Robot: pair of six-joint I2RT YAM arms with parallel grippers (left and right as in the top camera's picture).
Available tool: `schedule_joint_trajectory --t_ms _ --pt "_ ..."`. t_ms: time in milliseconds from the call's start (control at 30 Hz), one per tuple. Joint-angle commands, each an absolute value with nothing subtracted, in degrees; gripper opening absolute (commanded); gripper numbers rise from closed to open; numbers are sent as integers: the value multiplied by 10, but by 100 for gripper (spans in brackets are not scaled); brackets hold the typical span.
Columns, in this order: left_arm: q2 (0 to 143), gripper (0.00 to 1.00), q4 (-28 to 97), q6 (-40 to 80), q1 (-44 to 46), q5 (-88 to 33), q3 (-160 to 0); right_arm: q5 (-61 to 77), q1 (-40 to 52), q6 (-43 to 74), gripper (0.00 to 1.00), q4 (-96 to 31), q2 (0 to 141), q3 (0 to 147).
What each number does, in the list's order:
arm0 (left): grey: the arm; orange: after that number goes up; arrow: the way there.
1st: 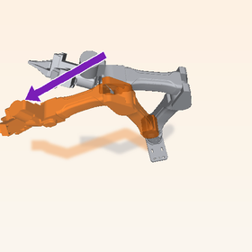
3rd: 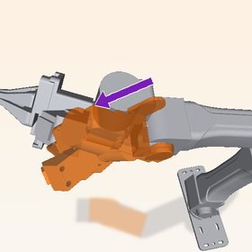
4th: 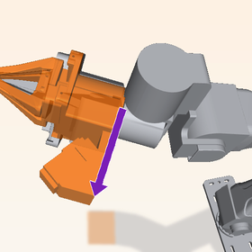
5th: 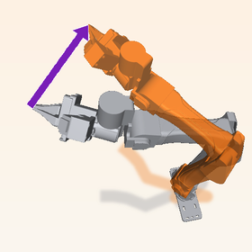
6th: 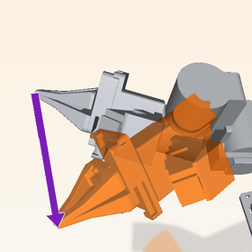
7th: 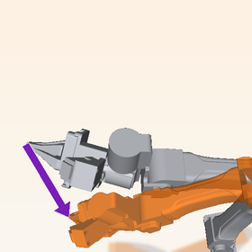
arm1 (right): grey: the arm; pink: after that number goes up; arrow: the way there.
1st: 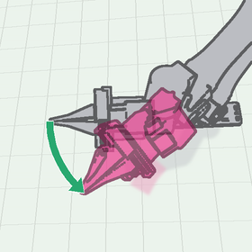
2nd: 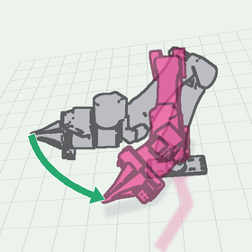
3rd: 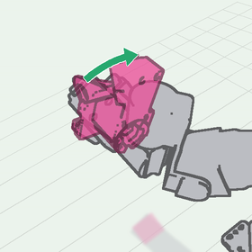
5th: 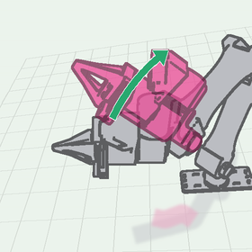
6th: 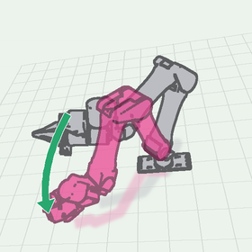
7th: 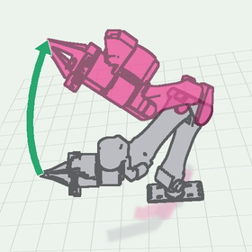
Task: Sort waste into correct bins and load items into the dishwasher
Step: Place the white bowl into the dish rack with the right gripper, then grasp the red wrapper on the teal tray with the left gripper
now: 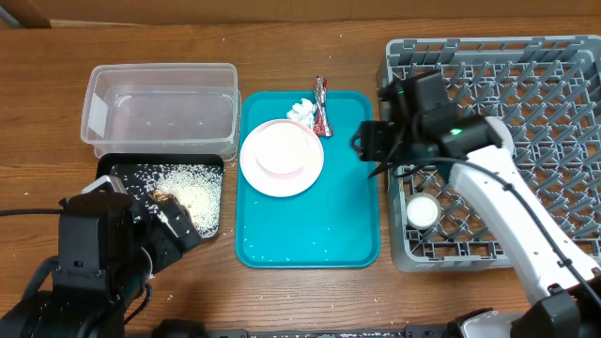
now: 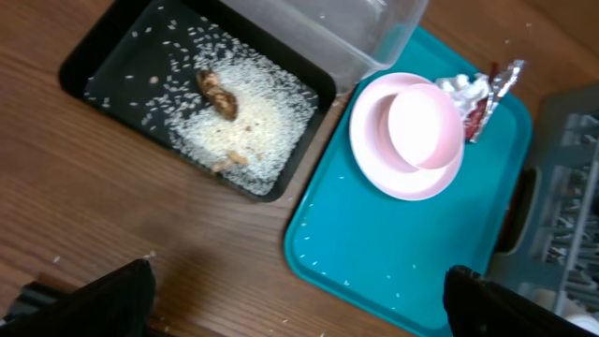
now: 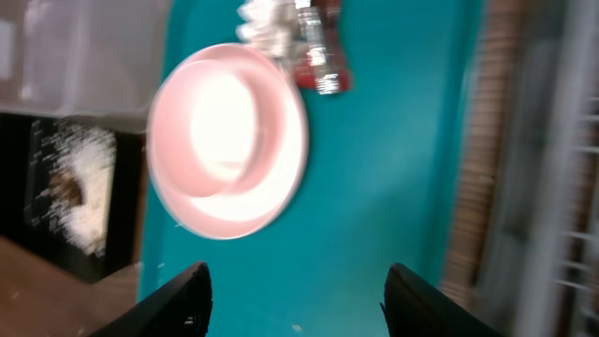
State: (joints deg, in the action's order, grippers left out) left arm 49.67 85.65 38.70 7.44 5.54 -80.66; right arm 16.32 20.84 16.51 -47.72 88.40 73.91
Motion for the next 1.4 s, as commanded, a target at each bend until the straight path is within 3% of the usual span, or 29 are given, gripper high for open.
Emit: schedule_joint_trajectory --t_ms 0,200,367,400,500,600,900,967,1067,1233,1367 --pt "498 100 847 391 71 27 -815 166 265 173 55 -435 905 750" --pt "498 100 848 390 71 27 -815 -11 343 237 54 -354 997 750" --pt "498 100 864 385 71 25 -815 -17 356 241 56 -302 1049 750" --pt "499 98 851 360 72 1 -815 -18 353 243 60 -296 1046 751" --pt "513 94 792 267 72 -95 -815 -19 337 259 61 -313 1023 759" --pt "548 93 744 250 72 -118 -815 -14 310 270 64 -358 976 763" --pt "807 90 542 165 149 -147 -820 11 234 225 80 -506 766 763" --pt "937 86 430 162 200 -147 -835 11 187 227 85 -565 678 763" --pt "1024 79 350 150 236 -117 -858 12 167 227 86 -594 637 762" --pt "1126 78 256 150 281 -5 -894 12 161 227 85 -634 617 762" --pt "1186 84 189 155 297 51 -900 22 162 227 85 -659 628 761"
